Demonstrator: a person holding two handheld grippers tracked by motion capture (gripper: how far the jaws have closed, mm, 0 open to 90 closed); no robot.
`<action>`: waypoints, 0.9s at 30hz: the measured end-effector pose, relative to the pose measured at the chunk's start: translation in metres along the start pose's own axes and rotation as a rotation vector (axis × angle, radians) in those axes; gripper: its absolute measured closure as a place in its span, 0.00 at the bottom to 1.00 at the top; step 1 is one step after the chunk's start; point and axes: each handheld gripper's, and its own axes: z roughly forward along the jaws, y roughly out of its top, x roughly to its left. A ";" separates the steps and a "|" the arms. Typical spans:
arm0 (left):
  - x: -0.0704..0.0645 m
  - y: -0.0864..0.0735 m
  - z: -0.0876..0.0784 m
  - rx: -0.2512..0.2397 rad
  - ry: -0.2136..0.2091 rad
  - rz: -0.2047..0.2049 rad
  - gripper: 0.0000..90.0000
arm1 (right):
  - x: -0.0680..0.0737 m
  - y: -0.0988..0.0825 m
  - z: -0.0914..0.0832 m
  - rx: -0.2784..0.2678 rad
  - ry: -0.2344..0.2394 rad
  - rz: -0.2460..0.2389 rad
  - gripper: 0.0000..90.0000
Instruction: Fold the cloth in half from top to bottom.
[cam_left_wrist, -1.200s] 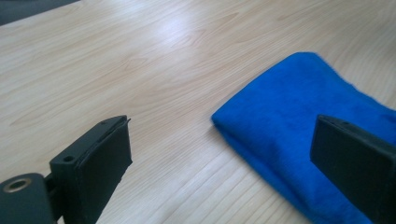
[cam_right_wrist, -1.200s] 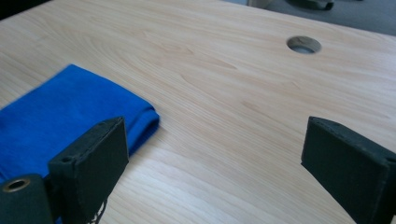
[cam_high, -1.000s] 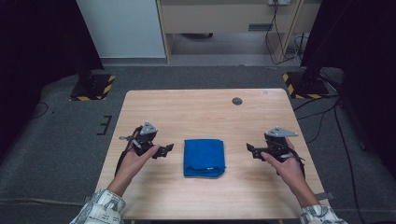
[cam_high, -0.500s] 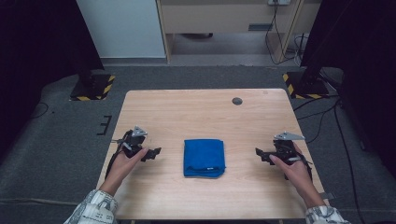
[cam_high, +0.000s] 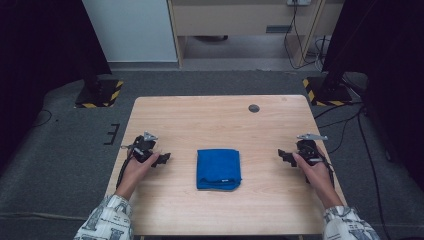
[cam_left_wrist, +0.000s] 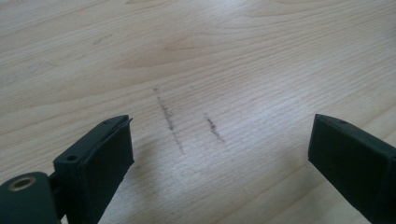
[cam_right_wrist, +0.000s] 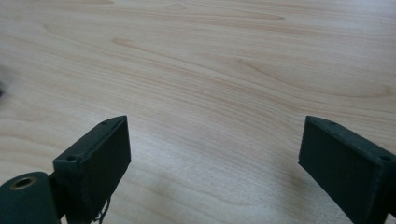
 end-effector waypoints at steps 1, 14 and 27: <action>0.001 0.000 0.001 -0.001 0.003 -0.004 0.07 | -0.002 0.000 0.002 0.002 -0.011 0.016 0.11; 0.008 -0.008 0.007 -0.025 0.026 -0.035 0.05 | -0.005 -0.004 0.015 0.022 -0.085 0.017 0.09; 0.004 -0.015 0.005 -0.065 0.042 -0.047 0.04 | 0.008 -0.006 0.017 0.055 -0.082 -0.079 0.05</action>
